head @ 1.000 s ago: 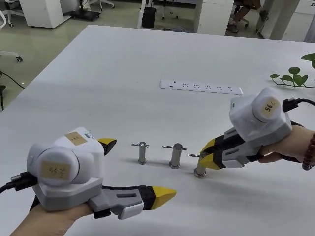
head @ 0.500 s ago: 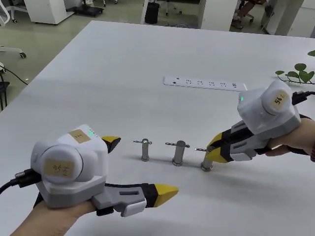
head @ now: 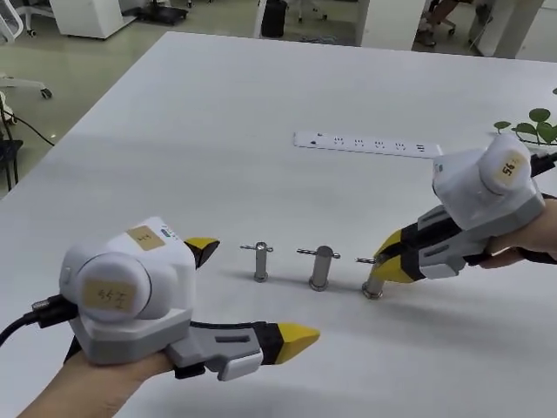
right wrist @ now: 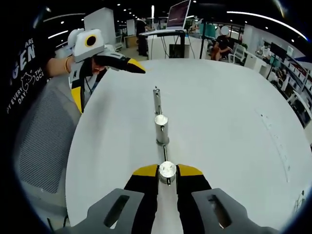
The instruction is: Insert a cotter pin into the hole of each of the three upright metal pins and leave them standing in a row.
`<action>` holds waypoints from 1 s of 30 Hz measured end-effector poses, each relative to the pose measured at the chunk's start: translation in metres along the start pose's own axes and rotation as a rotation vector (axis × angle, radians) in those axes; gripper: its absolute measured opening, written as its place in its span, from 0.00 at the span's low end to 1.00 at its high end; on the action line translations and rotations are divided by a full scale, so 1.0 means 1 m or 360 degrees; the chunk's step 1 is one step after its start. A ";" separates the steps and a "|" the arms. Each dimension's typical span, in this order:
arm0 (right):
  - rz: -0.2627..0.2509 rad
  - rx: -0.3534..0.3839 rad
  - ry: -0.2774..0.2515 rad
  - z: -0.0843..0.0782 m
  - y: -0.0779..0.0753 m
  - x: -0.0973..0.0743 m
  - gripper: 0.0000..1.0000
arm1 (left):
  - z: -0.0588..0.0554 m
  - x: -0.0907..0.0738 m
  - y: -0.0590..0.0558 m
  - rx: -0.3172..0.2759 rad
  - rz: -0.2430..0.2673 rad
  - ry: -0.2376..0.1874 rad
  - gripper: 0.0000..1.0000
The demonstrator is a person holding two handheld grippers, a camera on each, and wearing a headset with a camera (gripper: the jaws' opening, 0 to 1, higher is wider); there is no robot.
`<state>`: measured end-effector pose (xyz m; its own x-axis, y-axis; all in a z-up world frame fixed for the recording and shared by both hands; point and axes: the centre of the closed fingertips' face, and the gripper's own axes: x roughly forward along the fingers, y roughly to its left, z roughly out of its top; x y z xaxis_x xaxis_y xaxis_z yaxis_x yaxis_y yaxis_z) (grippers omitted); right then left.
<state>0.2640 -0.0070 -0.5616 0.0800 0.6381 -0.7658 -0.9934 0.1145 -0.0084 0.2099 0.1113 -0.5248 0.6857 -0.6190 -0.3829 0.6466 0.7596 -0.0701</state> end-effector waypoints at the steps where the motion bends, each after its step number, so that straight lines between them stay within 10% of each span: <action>1: 0.0006 -0.0002 -0.0003 0.000 0.000 0.000 0.08 | 0.000 0.000 0.000 0.0004 -0.0001 -0.0001 0.95; 21: 0.0013 -0.0042 0.0028 -0.001 -0.003 0.001 0.09 | -0.003 -0.001 0.003 0.0000 0.0021 0.0026 0.93; 30: -0.0109 -0.0012 0.0007 0.004 -0.007 -0.011 0.18 | -0.002 -0.002 0.009 -0.0049 0.0056 0.0005 0.90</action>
<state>0.2704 -0.0114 -0.5506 0.1472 0.6255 -0.7662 -0.9862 0.1517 -0.0656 0.2137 0.1200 -0.5261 0.7069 -0.5912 -0.3883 0.6114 0.7867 -0.0847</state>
